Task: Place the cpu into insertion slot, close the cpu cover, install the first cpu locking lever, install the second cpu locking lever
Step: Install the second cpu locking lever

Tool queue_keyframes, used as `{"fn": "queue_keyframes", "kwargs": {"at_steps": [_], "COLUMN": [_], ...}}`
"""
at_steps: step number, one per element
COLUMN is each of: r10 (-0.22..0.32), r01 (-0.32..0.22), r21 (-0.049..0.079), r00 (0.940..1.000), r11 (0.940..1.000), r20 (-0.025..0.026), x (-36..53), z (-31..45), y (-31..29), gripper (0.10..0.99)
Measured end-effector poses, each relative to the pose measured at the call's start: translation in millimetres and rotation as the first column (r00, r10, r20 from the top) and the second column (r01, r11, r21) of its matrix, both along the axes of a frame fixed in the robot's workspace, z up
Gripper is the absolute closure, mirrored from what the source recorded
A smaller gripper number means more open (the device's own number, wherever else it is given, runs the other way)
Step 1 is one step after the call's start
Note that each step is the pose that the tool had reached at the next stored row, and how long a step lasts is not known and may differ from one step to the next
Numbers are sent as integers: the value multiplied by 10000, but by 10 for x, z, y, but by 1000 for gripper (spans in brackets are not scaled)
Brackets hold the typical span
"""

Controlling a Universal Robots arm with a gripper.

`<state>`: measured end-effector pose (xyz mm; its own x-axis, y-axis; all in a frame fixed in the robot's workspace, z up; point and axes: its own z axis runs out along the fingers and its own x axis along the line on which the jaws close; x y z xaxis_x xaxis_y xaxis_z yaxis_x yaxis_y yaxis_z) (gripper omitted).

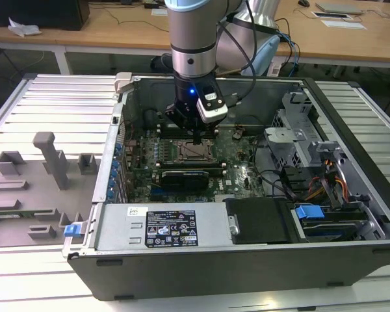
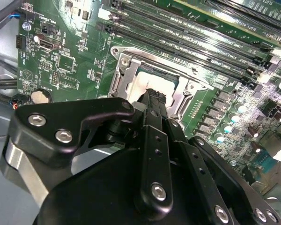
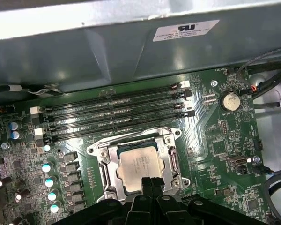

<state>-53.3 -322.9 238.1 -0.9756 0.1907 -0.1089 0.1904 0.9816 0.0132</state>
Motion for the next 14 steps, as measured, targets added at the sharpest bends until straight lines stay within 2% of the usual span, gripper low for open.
{"fn": "queue_keyframes", "kwargs": {"at_steps": [10, 12, 14], "r10": [0, 1, 0], "r01": [0, -1, 0], "r21": [0, -1, 0], "r00": [10000, 10000, 10000], "r11": [10000, 10000, 10000], "r20": [0, 0, 0], "x": [0, 0, 0], "z": [6, 8, 11], "y": [-19, -37, -89], "gripper": [980, 980, 980]}}
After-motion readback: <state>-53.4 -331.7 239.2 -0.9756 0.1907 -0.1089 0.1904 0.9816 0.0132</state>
